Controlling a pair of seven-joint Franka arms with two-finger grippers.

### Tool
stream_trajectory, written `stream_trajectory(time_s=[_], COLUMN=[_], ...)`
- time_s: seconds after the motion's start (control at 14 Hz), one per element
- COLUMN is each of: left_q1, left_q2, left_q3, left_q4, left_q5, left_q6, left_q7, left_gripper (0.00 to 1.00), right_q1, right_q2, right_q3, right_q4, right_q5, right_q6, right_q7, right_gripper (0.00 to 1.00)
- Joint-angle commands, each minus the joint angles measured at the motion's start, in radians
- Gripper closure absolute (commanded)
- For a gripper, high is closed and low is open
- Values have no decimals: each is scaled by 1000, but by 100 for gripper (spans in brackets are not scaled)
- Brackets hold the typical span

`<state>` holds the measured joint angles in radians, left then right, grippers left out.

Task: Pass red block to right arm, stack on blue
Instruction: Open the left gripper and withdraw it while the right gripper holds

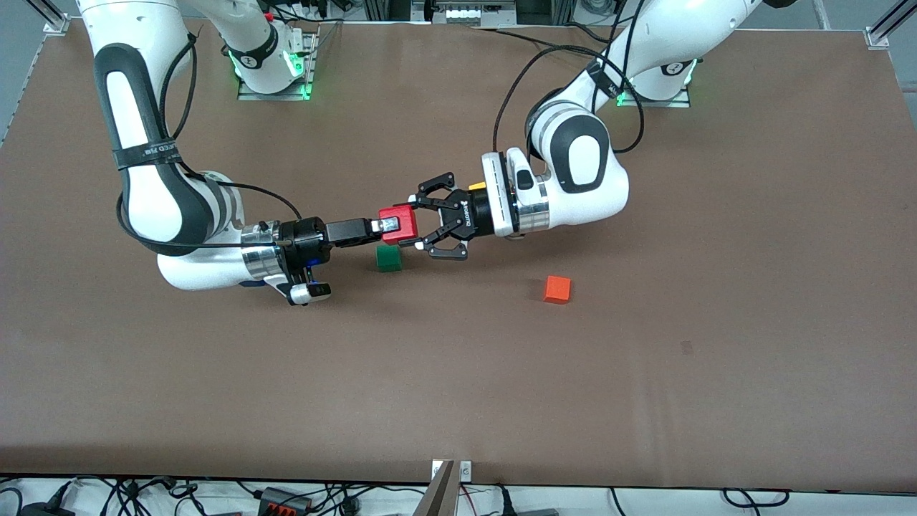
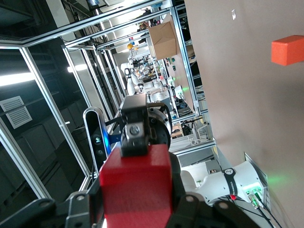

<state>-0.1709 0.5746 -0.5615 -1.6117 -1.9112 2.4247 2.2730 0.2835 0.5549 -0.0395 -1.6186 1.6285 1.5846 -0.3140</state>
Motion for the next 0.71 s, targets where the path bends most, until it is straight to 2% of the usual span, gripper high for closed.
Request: stream_trajectory(time_s=[0.0,0.21,0.43,0.5,0.64], left_q1=[5,33,47,71,121], left_q2=[-5,-16,-35,-33,-33], left_q3=[-6,-11,-5,-6,-3], left_q4=[15,13,7,6,10], left_q5=[-25,-20,4,56,238], left_q6=[28,17,-2,-22,-114], left_q7=[66,2,-56,-76,-198], left_gripper=[0,0,0,0,0], right_q1=[0,-1,-27,-50,-102], right_q2=[0,-7,-30,-38,-43], right_q3=[0,-5,-11,-11,-11], right_q4=[8,9,9,11,11], right_q5=[4,-27,-184,-259,-372], right_q6=[-6,-9,-12,-12,-14], right_q7=[12,7,7,6,-3], right_gripper=[100,100,100,100,100])
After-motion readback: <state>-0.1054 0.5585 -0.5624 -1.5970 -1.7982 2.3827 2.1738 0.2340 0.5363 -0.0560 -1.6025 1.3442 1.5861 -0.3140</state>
